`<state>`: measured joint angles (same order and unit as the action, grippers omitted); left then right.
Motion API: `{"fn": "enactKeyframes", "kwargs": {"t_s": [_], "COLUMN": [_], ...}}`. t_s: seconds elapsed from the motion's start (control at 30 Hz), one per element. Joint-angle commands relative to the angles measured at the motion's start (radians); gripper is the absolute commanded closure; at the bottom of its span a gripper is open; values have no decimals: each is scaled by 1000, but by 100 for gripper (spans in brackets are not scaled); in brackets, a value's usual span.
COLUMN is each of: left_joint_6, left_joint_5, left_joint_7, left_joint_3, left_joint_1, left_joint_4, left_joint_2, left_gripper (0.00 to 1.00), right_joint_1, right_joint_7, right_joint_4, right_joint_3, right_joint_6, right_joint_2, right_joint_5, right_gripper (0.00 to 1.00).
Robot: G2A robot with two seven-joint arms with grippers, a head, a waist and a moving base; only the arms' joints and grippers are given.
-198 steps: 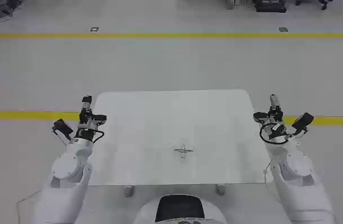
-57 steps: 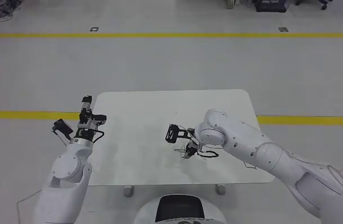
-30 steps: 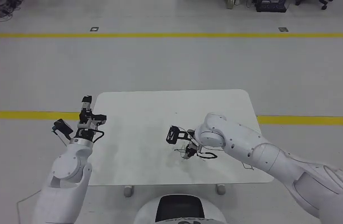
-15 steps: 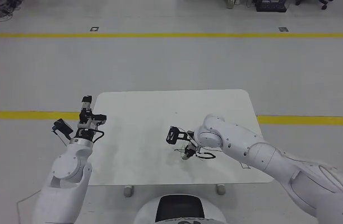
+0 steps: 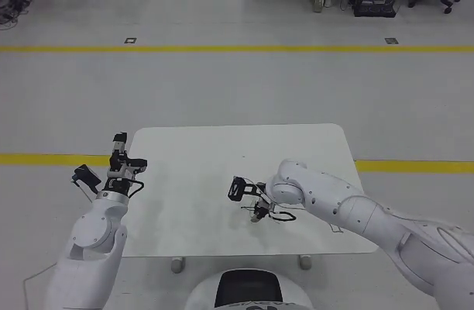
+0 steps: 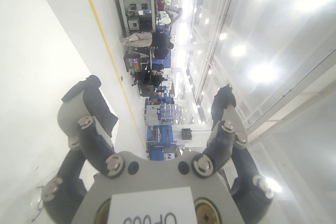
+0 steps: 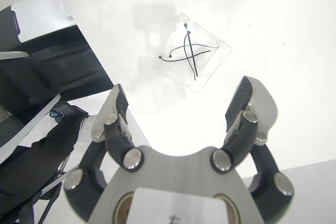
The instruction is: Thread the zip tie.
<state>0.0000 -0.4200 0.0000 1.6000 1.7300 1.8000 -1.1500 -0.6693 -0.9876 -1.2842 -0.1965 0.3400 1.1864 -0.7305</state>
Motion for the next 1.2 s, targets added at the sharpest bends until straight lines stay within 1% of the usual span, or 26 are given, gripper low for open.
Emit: {"fn": "enactKeyframes", "kwargs": {"t_s": [0.0,0.1,0.33,0.4,0.53,0.77,0.87,0.97,1.17], "left_joint_6": [0,0,0,0,0,0,0,0,0], "left_joint_5": [0,0,0,0,0,0,0,0,0], "left_joint_7": [0,0,0,0,0,0,0,0,0], "left_joint_3": [0,0,0,0,0,0,0,0,0], "left_joint_1": [0,0,0,0,0,0,0,0,0], "left_joint_4": [0,0,0,0,0,0,0,0,0], "left_joint_2": [0,0,0,0,0,0,0,0,0], "left_gripper": [0,0,0,0,0,0,0,0,0], "right_joint_1": [2,12,12,0,-5,-7,-17,-16,-15], "right_joint_7": [27,57,57,72,83,88,107,100,99], "right_joint_4": [10,23,23,9,3,2,-5,-30,-32], "right_joint_3": [10,27,27,27,27,26,22,27,27], "right_joint_6": [0,0,0,0,0,0,0,0,0], "right_joint_2": [5,13,13,13,8,7,1,-11,-12], "right_joint_5": [-39,-66,-66,-74,-71,-72,-81,-57,-56], "right_gripper": [0,0,0,0,0,0,0,0,0]}}
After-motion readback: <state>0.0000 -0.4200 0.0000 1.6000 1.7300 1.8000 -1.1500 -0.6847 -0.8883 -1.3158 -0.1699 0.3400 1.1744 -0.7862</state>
